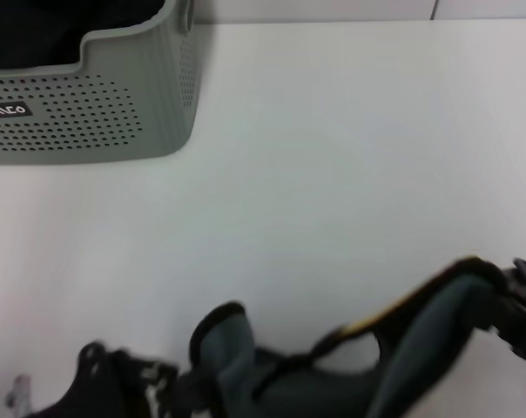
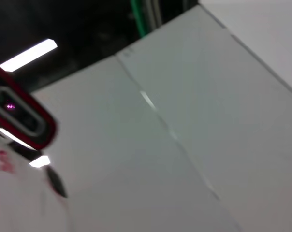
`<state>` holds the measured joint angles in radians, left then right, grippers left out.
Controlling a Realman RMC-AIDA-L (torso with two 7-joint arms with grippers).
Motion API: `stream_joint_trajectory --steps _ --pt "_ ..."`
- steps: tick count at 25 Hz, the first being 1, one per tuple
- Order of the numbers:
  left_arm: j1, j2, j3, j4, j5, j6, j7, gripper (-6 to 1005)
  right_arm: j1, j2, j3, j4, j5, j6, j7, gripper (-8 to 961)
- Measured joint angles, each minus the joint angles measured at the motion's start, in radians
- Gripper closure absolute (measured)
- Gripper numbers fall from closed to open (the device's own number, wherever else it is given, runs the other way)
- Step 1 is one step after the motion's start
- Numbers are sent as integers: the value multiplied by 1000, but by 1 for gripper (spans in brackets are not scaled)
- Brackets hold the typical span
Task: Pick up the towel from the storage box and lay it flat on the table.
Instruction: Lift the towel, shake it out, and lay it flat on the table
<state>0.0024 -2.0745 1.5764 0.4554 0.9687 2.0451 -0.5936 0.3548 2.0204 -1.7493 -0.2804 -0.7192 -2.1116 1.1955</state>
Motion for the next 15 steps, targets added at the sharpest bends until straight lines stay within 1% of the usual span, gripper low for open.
stream_joint_trajectory --steps 3,4,6,8,10,11,12,13,14,15 --pt "102 28 97 115 -76 0 12 992 0 -3 -5 8 0 -36 0 946" --pt "117 32 108 133 -82 0 13 992 0 -3 -5 12 -1 -37 0 946" --pt "135 36 122 144 -88 -2 12 992 0 1 -7 30 -1 -32 0 946" --pt "117 31 109 91 -91 -5 14 992 6 4 -5 69 2 -9 0 946" --pt "56 16 60 -30 -99 -10 17 992 10 5 4 107 13 43 11 946" --pt "56 16 60 -30 -99 -10 17 992 11 6 10 121 21 75 18 946" --pt "10 8 27 -114 -103 -12 22 992 10 6 14 127 30 107 23 946" --pt "-83 -5 -23 -257 -105 -14 43 992 8 8 17 130 41 148 28 946" --pt "-107 -7 -33 -292 -106 -15 50 992 4 9 18 129 52 179 29 946" --pt "-157 -11 -46 -358 -105 -22 69 992 -1 9 19 127 67 205 30 946"
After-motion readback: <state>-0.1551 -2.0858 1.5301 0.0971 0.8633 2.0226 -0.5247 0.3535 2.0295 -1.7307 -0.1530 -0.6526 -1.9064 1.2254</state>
